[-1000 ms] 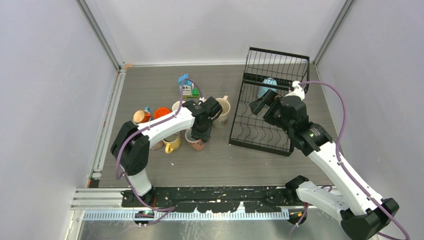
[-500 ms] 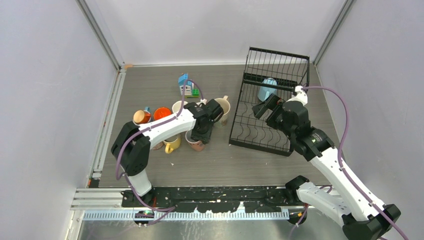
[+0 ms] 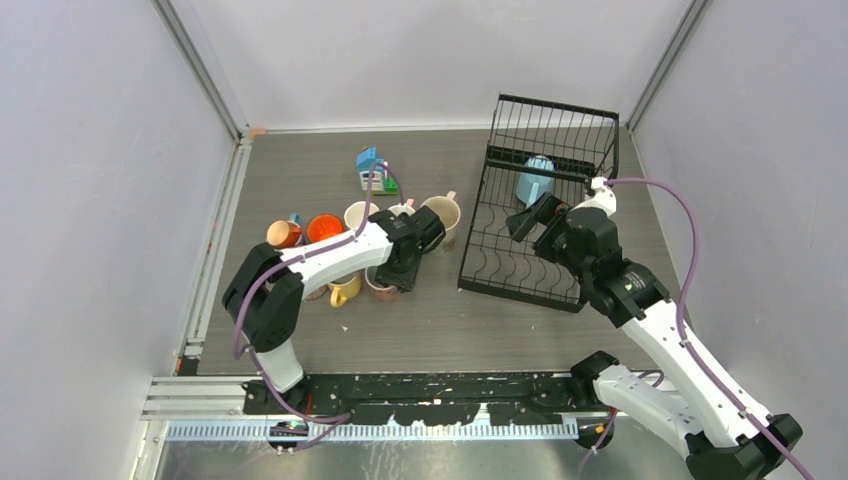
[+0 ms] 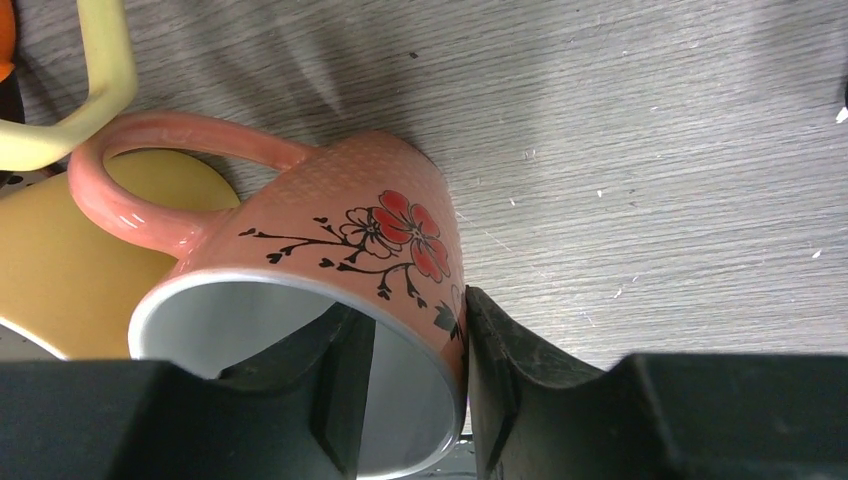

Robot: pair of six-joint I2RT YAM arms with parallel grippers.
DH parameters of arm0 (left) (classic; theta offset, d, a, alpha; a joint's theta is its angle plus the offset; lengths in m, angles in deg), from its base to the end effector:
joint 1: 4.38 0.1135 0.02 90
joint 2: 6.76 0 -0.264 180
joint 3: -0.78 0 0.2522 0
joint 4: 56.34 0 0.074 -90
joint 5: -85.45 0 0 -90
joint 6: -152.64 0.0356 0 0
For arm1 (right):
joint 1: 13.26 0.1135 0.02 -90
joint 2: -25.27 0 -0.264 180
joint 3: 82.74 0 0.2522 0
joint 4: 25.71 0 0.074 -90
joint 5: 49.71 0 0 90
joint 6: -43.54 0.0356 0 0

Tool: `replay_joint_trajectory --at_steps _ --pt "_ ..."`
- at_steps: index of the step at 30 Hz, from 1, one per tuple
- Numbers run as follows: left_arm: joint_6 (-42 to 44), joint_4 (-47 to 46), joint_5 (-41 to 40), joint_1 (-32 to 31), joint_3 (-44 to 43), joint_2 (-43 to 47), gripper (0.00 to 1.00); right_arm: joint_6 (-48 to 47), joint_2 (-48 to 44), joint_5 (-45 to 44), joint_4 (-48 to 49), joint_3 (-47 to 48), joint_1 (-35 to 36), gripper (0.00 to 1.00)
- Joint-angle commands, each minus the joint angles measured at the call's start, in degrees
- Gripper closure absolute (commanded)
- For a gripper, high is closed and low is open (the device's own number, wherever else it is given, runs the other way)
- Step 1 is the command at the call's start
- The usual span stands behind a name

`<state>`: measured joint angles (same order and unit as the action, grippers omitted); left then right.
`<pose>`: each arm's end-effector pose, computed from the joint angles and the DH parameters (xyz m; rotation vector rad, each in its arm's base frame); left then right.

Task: Unload the cups from the dish rack
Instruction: Place the cup at the center of the board.

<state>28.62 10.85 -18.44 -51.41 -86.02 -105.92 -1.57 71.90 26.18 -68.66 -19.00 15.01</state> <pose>0.2299 -0.2342 0.2134 0.2908 2.8301 0.0944 0.1604 0.0764 0.3323 0.4529 2.0023 0.5611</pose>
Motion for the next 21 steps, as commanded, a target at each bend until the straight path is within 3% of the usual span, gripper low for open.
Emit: replay_joint_trajectory --at_steps 1,21 --pt "-0.09 0.92 -1.92 0.09 0.08 1.38 0.60 -0.19 -1.13 -1.54 1.15 0.05 -0.16 0.00" --pt "-0.20 2.56 5.80 -0.08 -4.88 12.99 0.20 0.66 -1.07 -6.50 1.40 0.18 -0.19 0.00"
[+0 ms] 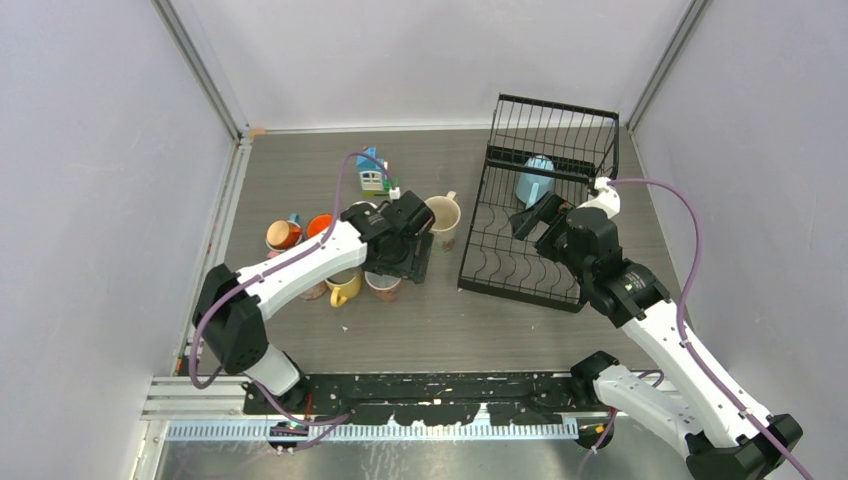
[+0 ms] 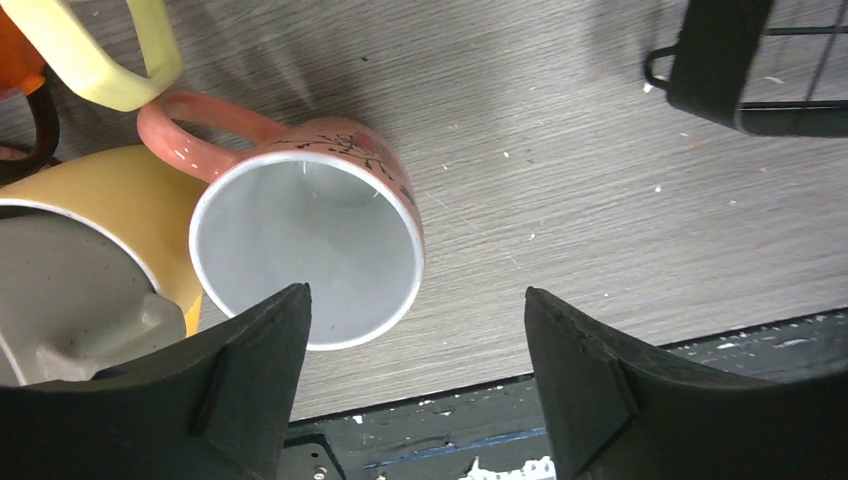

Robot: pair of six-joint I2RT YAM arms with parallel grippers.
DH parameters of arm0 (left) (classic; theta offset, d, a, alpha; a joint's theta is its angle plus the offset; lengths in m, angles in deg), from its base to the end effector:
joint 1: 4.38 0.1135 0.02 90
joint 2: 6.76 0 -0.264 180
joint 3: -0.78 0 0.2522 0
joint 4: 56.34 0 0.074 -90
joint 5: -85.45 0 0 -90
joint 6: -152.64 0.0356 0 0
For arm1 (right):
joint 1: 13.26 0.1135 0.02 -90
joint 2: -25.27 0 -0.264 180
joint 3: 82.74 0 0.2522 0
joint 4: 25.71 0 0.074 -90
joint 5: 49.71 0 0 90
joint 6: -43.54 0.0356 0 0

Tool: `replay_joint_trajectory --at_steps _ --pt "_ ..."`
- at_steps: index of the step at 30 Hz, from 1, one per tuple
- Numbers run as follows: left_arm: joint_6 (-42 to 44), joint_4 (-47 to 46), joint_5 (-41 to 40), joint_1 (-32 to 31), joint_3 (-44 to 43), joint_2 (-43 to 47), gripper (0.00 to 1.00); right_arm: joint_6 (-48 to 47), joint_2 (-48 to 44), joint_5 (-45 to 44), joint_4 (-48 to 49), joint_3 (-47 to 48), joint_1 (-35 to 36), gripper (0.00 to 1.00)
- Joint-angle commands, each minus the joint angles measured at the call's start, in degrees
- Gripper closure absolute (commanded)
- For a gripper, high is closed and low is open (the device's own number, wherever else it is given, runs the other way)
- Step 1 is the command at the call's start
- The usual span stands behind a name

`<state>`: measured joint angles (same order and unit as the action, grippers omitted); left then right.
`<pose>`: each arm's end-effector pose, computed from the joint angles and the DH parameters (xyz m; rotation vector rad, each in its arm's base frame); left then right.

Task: Unload the cups from the dish rack
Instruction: Place the cup at the center of the board, then move the cup to the dish rack.

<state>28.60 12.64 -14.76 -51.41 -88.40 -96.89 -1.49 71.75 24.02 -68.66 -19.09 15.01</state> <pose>0.2160 -0.2227 0.2709 0.2687 2.7454 -0.1299 0.1602 0.0748 0.3323 0.4757 1.9853 0.5279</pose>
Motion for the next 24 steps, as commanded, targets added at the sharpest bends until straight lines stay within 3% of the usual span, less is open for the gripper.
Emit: replay_joint_trajectory --at_steps 1,6,15,24 --pt "-0.15 0.69 2.43 -0.08 -2.60 4.65 0.18 0.82 -0.96 -5.14 1.54 0.11 -0.20 0.00" --pt "0.03 -0.41 4.06 -0.08 -3.65 7.67 0.07 1.43 -1.18 -9.58 2.84 -1.69 -0.17 0.00" --pt "1.36 -4.06 7.98 -0.13 -3.79 12.24 0.05 0.23 -0.44 -14.53 11.44 -9.08 -2.00 0.00" --pt "2.62 -5.36 9.94 0.03 -2.54 16.40 0.03 -5.10 2.52 -13.56 41.25 -24.58 -5.37 0.00"
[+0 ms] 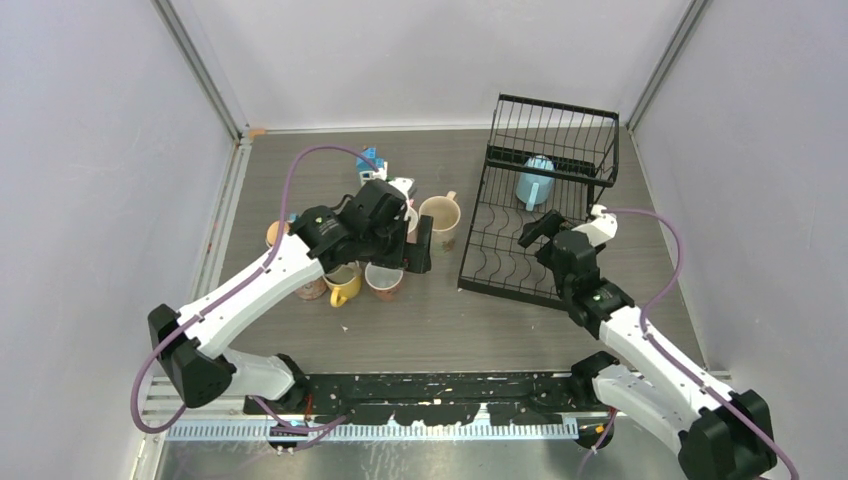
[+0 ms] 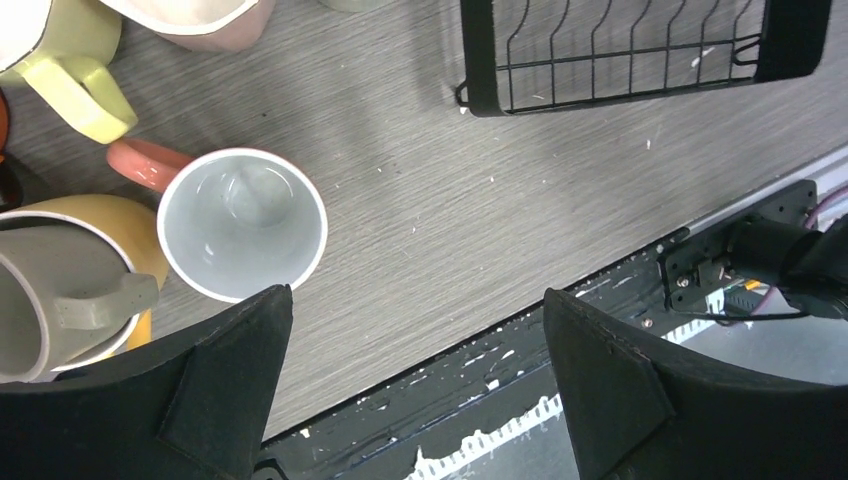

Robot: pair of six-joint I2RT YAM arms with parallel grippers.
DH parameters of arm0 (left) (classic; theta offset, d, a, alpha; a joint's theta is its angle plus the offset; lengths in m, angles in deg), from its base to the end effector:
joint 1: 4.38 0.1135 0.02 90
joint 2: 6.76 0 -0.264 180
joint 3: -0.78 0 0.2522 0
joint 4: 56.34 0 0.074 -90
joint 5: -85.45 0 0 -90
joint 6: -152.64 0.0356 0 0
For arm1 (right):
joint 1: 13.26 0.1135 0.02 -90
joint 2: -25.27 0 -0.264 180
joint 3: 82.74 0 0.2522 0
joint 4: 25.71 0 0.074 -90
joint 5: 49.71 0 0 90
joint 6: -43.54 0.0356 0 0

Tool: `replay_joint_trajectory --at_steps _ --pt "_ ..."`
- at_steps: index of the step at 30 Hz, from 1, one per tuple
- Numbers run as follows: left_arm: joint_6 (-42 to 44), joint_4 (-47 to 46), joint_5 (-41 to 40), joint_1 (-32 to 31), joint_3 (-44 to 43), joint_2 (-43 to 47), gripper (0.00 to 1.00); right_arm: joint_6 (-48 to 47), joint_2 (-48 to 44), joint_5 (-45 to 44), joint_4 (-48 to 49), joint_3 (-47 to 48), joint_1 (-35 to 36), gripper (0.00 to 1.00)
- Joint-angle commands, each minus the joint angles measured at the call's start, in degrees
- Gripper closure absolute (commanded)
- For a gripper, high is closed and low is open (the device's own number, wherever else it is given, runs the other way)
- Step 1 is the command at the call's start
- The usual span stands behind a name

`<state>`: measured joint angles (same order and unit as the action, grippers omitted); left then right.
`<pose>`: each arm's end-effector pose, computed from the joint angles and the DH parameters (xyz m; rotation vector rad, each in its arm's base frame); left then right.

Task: Unload the cups from the dish rack
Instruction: Move the cup to the dish rack.

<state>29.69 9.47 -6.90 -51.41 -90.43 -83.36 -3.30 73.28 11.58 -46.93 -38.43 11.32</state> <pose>0.1861 -0.1977 0.3485 0.2937 2.5285 -0.5361 0.1803 0.0637 0.2491 0.6238 1.8575 0.2767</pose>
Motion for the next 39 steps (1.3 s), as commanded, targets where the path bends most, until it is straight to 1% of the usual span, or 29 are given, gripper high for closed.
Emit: replay_joint_trajectory --at_steps 1,3,5,8,10,11,14,18,25,39 --pt "1.63 -2.26 2.08 0.07 -0.44 3.33 0.03 -3.97 1.84 -0.78 22.48 -6.22 -2.31 0.01" --pt "2.06 -2.18 2.09 0.09 -0.18 4.37 0.02 -4.38 4.36 0.33 27.08 -7.73 -4.70 0.01" --pt "2.47 -2.04 2.09 0.17 -0.07 5.46 0.02 -4.57 7.35 5.60 31.45 -8.44 -7.86 0.05" --pt "2.84 -2.04 2.09 0.52 0.16 6.67 0.01 -3.40 12.98 10.59 38.46 -9.41 -11.73 0.08" --pt "3.33 -2.31 2.09 0.64 0.46 7.41 0.01 -1.75 16.84 14.14 44.91 -10.58 -13.66 0.11" --pt "3.45 -2.45 2.09 0.81 0.62 7.68 0.01 -1.09 19.06 15.00 48.07 -10.98 -14.16 0.12" --pt "3.70 -2.71 2.09 1.18 0.81 7.94 0.01 -0.62 25.58 17.69 56.65 -11.02 -14.58 0.20" --pt "3.58 -3.20 4.13 1.37 0.68 8.11 0.01 -0.20 33.24 17.98 64.15 -10.11 -14.71 0.24" --pt "2.97 -5.23 5.76 1.50 2.41 8.73 0.01 -1.41 42.03 16.45 72.45 -7.69 -14.76 0.31" --pt "3.97 -6.35 7.65 1.50 3.33 10.10 0.01 -5.18 53.07 11.50 78.97 -2.87 -14.75 0.36"
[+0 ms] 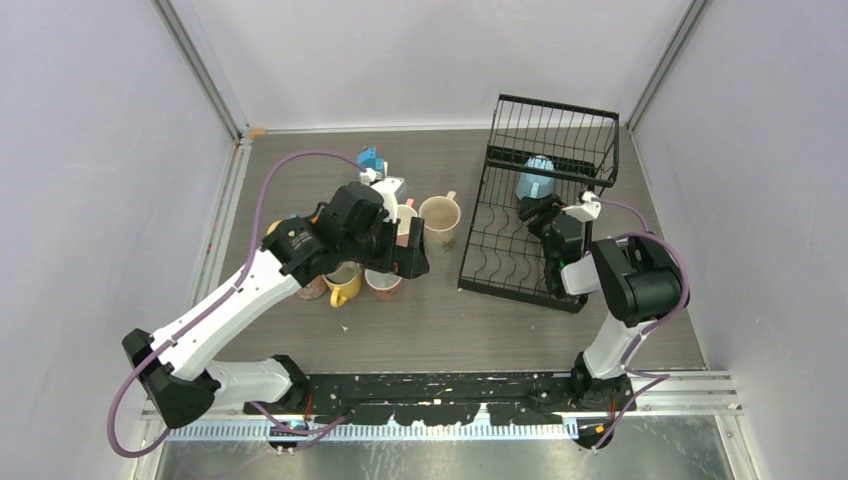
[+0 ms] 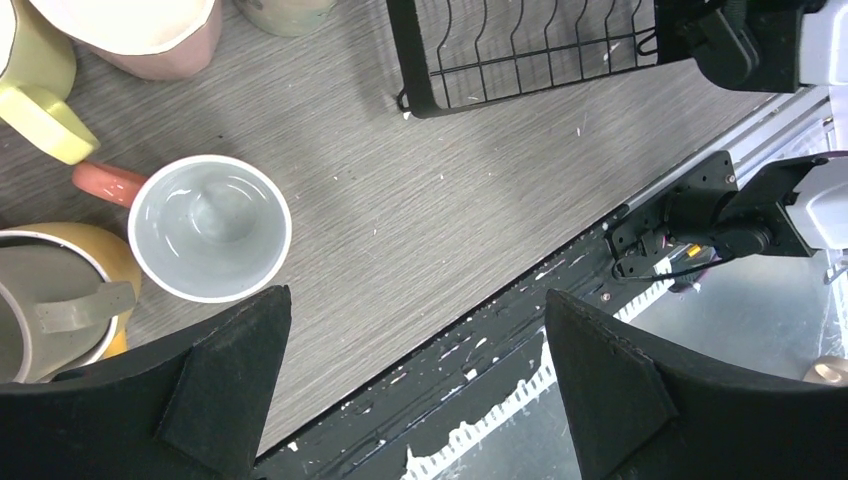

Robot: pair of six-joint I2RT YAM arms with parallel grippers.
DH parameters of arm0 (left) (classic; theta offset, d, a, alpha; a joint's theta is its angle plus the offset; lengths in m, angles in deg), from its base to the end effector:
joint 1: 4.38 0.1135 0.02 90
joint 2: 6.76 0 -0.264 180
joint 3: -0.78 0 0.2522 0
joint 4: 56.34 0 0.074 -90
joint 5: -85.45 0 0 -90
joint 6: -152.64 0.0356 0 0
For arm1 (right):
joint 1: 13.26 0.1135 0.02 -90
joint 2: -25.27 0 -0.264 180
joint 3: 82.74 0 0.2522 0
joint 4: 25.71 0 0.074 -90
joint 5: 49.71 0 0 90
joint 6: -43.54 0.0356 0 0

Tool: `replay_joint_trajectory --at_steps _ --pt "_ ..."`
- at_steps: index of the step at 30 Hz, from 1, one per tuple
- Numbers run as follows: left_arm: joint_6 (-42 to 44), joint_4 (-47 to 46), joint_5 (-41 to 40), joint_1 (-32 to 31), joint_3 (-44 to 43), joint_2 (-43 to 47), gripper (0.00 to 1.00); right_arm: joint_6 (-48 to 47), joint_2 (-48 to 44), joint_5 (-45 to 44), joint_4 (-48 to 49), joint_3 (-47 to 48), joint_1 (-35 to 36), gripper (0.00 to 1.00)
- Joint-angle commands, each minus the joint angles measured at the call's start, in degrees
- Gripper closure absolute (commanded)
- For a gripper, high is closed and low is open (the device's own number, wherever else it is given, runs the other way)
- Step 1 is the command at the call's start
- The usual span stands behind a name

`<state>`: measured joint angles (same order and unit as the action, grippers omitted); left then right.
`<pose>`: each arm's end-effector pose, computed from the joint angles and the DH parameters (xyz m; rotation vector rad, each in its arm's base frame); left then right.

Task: Unload the cups from the dish rack
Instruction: Move the cup to the dish rack.

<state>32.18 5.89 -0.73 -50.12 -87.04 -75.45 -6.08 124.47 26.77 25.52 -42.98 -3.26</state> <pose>0.1674 -0.1752 0.3673 0.3595 2.4147 -0.7174 0.2949 0.0435 0.1414 0.6217 1.6153 0.4500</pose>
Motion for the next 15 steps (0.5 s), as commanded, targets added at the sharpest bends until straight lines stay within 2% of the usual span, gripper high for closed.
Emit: replay_joint_trajectory --at_steps 1,8,15 --pt "1.50 -2.89 1.63 0.21 0.14 2.37 0.01 -2.33 2.64 -4.08 7.18 1.87 -0.21 0.36" --pt "2.12 -2.94 2.20 0.19 0.78 2.64 0.01 -2.25 7.82 -4.15 12.18 3.83 -0.20 0.40" --pt "2.27 -3.89 2.75 0.30 1.72 2.72 0.01 -3.35 8.73 -4.72 11.27 6.10 -0.20 0.40"
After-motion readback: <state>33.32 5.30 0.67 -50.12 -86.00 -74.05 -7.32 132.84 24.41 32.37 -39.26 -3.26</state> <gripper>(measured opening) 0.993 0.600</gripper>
